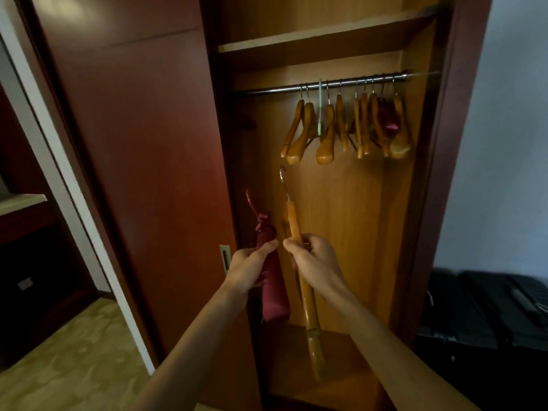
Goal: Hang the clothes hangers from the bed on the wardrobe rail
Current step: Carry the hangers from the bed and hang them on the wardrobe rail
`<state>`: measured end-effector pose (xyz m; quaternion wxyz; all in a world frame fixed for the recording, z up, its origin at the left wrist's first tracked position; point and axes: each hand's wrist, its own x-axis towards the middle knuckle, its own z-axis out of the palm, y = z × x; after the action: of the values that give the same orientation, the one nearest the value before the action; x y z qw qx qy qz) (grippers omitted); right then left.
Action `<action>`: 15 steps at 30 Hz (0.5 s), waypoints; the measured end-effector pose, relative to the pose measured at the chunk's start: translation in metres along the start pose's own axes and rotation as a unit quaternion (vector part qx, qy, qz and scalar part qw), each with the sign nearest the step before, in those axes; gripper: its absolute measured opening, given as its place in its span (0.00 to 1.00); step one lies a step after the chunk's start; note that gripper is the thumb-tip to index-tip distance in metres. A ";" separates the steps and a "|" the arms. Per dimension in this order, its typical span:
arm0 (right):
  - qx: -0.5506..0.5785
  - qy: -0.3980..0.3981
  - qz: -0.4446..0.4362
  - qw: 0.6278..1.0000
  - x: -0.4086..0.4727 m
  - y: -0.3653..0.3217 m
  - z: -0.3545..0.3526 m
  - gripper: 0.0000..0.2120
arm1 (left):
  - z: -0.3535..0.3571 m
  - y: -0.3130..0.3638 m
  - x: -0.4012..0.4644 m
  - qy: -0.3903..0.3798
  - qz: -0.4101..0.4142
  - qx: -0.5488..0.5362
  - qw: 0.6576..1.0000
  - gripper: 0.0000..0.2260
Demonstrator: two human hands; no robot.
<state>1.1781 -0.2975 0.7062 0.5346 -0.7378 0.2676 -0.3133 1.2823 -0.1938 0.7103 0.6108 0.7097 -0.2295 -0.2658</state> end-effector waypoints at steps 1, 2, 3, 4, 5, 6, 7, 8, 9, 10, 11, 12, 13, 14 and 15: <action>-0.001 0.000 0.000 1.000 0.020 -0.004 0.005 0.12 | -0.003 0.007 0.018 0.006 0.003 0.000 1.000 0.20; -0.003 0.001 -0.002 1.000 0.041 -0.007 0.010 0.12 | -0.006 0.015 0.035 0.012 0.006 0.002 1.000 0.20; -0.005 0.002 -0.004 1.000 0.061 -0.011 0.015 0.11 | -0.010 0.021 0.053 0.015 0.009 0.004 1.000 0.20; -0.007 0.003 -0.006 1.000 0.081 -0.014 0.020 0.11 | -0.014 0.029 0.072 0.015 0.012 0.001 1.000 0.20; -0.010 0.006 -0.007 1.000 0.102 -0.019 0.027 0.10 | -0.019 0.036 0.091 0.012 0.017 -0.003 1.000 0.20; -0.013 0.007 -0.009 1.000 0.124 -0.022 0.033 0.11 | -0.023 0.044 0.110 0.005 0.022 -0.008 1.000 0.20; -0.016 0.006 -0.012 1.000 0.145 -0.027 0.041 0.12 | -0.028 0.053 0.131 -0.001 0.029 -0.007 1.000 0.19; -0.015 0.006 -0.016 1.000 0.168 -0.031 0.048 0.13 | -0.031 0.062 0.150 -0.006 0.037 -0.005 0.999 0.18; -0.015 0.010 -0.018 1.000 0.190 -0.035 0.056 0.15 | -0.035 0.071 0.170 -0.011 0.046 -0.001 0.999 0.17; -0.016 0.017 -0.017 1.000 0.213 -0.040 0.062 0.16 | -0.038 0.081 0.190 -0.015 0.053 0.000 0.998 0.15; -0.018 0.025 -0.018 0.999 0.235 -0.044 0.068 0.16 | -0.041 0.092 0.210 -0.020 0.059 0.003 0.998 0.14; -0.019 0.033 -0.018 0.999 0.257 -0.048 0.073 0.16 | -0.043 0.102 0.229 -0.027 0.064 0.009 0.998 0.14; -0.016 0.038 -0.022 0.999 0.276 -0.054 0.078 0.16 | -0.046 0.114 0.250 -0.035 0.073 0.017 0.997 0.14; -0.012 0.042 -0.027 0.999 0.296 -0.059 0.082 0.17 | -0.048 0.125 0.269 -0.040 0.081 0.022 0.996 0.15; -0.013 0.047 -0.032 0.998 0.314 -0.065 0.086 0.18 | -0.049 0.136 0.288 -0.042 0.089 0.026 0.995 0.15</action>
<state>1.4540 -0.4552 0.8034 0.5014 -0.7376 0.2729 -0.3607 1.5316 -0.3648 0.8222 0.6031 0.6904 -0.3237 -0.2341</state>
